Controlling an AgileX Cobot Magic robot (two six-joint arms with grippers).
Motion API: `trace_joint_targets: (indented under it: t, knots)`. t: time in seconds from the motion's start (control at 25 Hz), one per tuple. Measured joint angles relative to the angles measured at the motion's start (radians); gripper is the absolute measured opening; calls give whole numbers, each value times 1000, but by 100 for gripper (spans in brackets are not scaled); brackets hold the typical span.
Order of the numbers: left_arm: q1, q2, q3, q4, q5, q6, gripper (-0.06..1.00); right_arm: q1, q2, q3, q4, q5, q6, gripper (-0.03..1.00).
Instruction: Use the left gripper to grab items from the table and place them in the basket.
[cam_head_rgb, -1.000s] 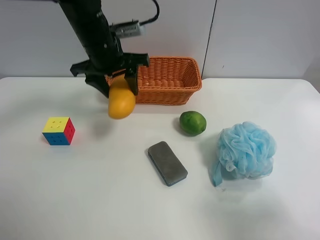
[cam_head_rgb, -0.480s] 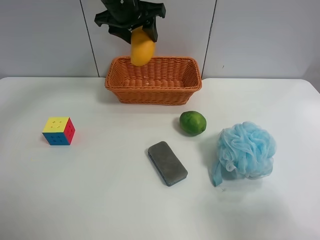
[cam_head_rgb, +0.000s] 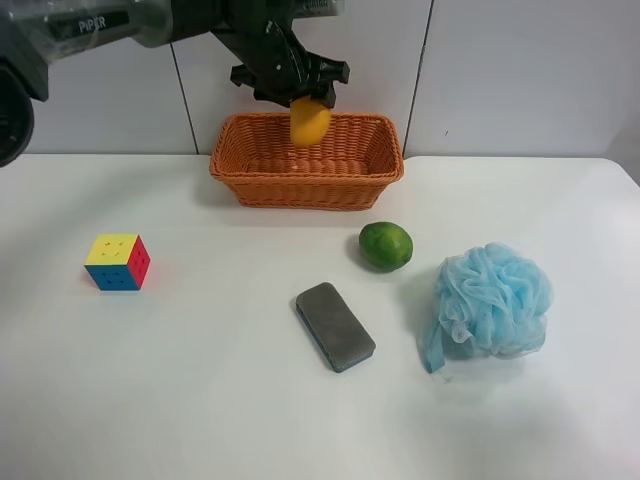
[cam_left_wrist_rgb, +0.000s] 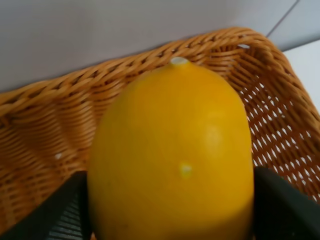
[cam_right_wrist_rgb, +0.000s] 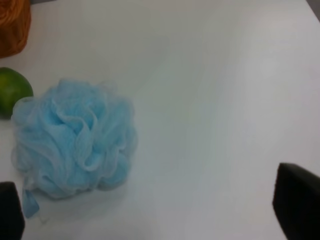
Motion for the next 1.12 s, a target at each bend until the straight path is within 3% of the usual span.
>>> trace_joint_targets:
  t: [0.56, 0.68, 0.76, 0.92, 1.12]
  knots:
    - [2, 102, 0, 0, -70, 1, 62, 0, 0, 0, 0, 0, 0, 99]
    - [7, 102, 0, -9, -75, 1, 86, 0, 0, 0, 0, 0, 0, 99]
    - [12, 97, 0, -35, -71, 0, 95, 0, 0, 0, 0, 0, 0, 99]
    - [17, 58, 0, -42, -18, 0, 99, 0, 0, 0, 0, 0, 0, 99]
    - [17, -60, 0, -13, 132, 0, 99, 0, 0, 0, 0, 0, 0, 99]
